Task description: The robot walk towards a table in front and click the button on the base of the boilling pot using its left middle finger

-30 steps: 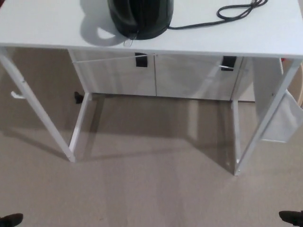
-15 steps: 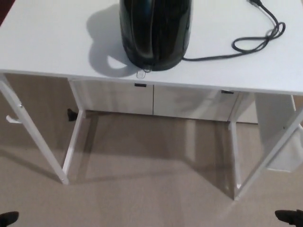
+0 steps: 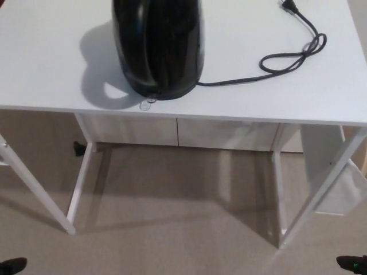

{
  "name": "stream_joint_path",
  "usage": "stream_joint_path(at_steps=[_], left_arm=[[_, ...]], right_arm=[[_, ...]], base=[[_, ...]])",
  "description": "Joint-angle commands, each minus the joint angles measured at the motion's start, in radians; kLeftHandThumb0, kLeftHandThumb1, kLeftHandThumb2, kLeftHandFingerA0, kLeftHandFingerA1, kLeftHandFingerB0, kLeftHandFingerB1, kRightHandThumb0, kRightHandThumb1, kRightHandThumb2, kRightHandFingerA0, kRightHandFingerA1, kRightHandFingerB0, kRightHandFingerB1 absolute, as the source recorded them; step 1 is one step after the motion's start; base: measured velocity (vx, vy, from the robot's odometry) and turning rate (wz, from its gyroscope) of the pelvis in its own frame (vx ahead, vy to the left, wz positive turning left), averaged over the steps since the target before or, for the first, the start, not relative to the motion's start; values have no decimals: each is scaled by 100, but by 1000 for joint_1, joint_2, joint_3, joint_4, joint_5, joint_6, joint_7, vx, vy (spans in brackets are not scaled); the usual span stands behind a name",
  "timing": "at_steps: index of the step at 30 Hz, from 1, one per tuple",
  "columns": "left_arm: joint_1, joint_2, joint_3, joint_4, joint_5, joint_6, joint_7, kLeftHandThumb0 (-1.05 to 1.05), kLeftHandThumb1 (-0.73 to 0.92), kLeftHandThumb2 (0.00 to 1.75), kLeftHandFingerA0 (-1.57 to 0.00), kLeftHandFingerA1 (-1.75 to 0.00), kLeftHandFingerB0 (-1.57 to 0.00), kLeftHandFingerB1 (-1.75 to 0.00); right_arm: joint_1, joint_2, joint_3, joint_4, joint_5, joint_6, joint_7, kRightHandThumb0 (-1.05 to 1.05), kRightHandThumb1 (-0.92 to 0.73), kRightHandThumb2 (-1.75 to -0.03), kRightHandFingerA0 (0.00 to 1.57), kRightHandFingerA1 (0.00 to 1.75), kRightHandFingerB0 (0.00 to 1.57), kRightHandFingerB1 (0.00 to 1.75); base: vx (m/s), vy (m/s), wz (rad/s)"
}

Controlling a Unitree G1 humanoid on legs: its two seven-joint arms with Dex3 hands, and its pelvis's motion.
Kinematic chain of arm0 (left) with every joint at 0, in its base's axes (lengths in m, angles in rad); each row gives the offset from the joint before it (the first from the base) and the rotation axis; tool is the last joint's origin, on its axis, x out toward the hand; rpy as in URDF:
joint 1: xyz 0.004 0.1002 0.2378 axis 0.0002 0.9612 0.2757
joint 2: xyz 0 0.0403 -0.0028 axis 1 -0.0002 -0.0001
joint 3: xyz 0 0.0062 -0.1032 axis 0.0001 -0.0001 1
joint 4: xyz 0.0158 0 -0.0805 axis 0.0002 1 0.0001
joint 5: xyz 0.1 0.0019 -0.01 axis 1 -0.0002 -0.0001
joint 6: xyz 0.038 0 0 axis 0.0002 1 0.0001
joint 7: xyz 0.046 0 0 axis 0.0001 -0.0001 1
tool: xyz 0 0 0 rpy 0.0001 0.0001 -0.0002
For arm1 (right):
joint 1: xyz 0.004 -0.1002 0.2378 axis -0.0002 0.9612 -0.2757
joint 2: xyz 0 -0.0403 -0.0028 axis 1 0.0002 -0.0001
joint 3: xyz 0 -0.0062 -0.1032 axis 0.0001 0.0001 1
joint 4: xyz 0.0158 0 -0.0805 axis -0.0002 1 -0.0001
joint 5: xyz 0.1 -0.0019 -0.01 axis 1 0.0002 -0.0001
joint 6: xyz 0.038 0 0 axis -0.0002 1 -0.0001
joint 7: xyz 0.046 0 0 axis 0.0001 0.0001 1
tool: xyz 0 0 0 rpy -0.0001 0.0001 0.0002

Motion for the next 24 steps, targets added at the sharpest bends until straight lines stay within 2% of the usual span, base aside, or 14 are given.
stream_joint_path(at_steps=[1, 2, 9, 24], left_arm=[[0, 16, 4, 4, 5, -6, 8, -1, 51, 55, -44, -47, -35, -39], [2, 16, 3, 5, 6, -8, 9, -2, 51, 55, -44, -48, -36, -39], [4, 18, 0, 9, 6, -9, 12, -3, 51, 55, -44, -47, -35, -39], [-7, 25, -8, 16, 11, -5, 12, -3, 54, 54, -45, -47, -36, -38]], right_arm=[[1, -4, 1, 5, -6, 9, -4, -46, -48, -76, 62, 58, 32, 46], [2, -4, 2, 8, -8, 6, -7, -46, -48, -76, 63, 58, 32, 46], [5, -6, 4, 6, -9, 1, 5, -45, -49, -77, 61, 58, 32, 46], [-5, -7, 10, 18, -25, 1, -4, -46, -49, -78, 64, 59, 34, 47]], base=[[18, 143, -10], [81, 382, 90], [52, 196, -3], [183, -30, 8]])
